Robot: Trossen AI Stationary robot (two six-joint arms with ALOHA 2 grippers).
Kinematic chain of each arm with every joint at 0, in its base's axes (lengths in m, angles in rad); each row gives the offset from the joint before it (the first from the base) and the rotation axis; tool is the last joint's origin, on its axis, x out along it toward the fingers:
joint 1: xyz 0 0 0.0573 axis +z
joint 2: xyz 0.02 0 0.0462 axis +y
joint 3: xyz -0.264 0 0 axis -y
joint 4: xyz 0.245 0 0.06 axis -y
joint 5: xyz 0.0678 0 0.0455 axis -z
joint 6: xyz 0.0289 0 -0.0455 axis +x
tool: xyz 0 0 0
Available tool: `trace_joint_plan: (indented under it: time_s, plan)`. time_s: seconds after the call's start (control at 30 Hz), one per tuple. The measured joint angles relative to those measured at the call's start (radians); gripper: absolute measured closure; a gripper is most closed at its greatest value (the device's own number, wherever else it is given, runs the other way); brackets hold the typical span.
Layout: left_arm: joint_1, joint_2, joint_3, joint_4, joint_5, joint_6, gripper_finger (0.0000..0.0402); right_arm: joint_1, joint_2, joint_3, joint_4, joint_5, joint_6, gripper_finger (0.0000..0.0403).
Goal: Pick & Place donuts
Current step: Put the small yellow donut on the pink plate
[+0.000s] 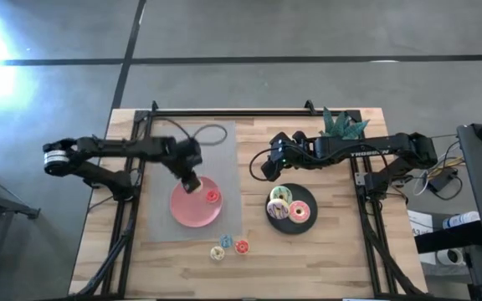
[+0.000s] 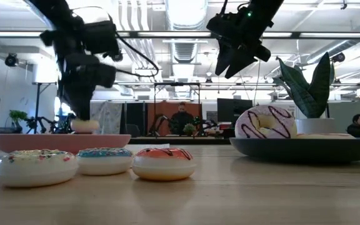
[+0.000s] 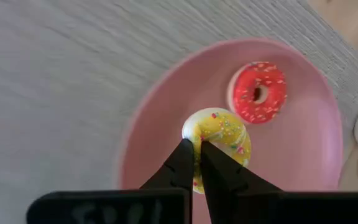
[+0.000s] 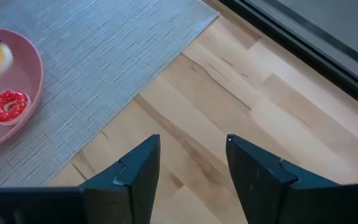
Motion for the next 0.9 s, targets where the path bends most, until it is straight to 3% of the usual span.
trace_joint_plan:
  time_s: [0.17,0.4,0.9]
  plan:
    - [-0.075,0.044,-0.064,0.196,-0.027,-0.101,0.0402,0.0,0.0,-0.001,0.002,0.0,0.006,0.0227]
    - [-0.08,0.091,-0.048,0.201,-0.158,-0.079,0.0399,0.0,0.0,-0.001,0.001,-0.001,0.061,0.0227]
    - [-0.08,0.068,-0.04,0.115,-0.101,-0.097,0.0322,0.007,0.0,-0.002,0.001,-0.002,0.076,0.0227]
